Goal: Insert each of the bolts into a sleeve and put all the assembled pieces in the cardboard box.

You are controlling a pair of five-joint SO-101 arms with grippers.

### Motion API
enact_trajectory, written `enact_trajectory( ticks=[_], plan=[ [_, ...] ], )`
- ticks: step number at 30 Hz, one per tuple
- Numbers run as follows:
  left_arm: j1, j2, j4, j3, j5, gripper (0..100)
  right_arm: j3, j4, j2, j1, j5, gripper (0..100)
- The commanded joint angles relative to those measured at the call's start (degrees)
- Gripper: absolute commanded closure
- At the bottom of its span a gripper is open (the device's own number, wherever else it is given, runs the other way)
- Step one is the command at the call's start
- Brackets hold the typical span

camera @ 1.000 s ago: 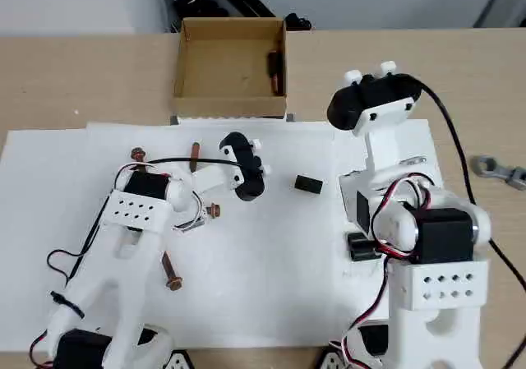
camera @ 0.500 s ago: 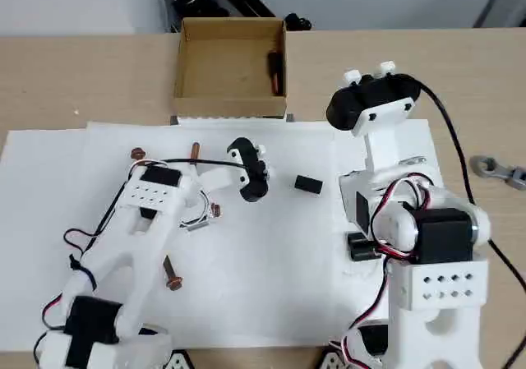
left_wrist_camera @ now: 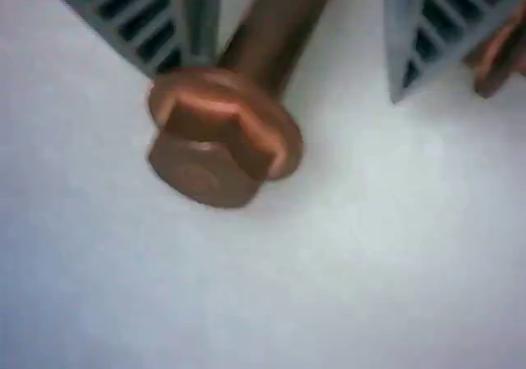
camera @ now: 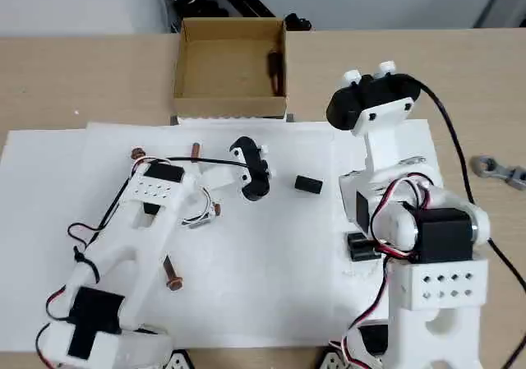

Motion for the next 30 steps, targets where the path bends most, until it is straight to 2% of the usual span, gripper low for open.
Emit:
enact_trajectory(
  ticks=[1,7,13,17,24,28,30],
  plan=[
    [-0.09,2.37,-0.44,-2.24,-0.44,88,-0.26,-0.66,-1.01,0.13,0.26,99.5],
    [0.0,2.46,0.97,-1.89,-0.62,99,-0.26,-0.57,-1.1,0.13,0.26,99.5],
    [-0.35,0.79,2.73,-2.95,2.81,99,-0.26,-0.57,-1.1,0.13,0.26,99.5],
    [-0.35,-7.74,8.0,-3.38,5.98,99,-0.26,-0.57,-1.1,0.13,0.18,99.5],
    [-0.26,-32.62,23.03,-7.6,19.08,99,-0.18,-0.57,-0.4,0.13,0.18,99.6],
    [-2.73,-41.32,31.65,-16.48,36.31,99,-0.26,-0.84,1.8,0.13,0.18,99.6],
    [-6.33,-41.93,34.81,-20.79,45.19,99,-0.26,-0.57,5.49,0.04,0.26,99.6]
  ],
)
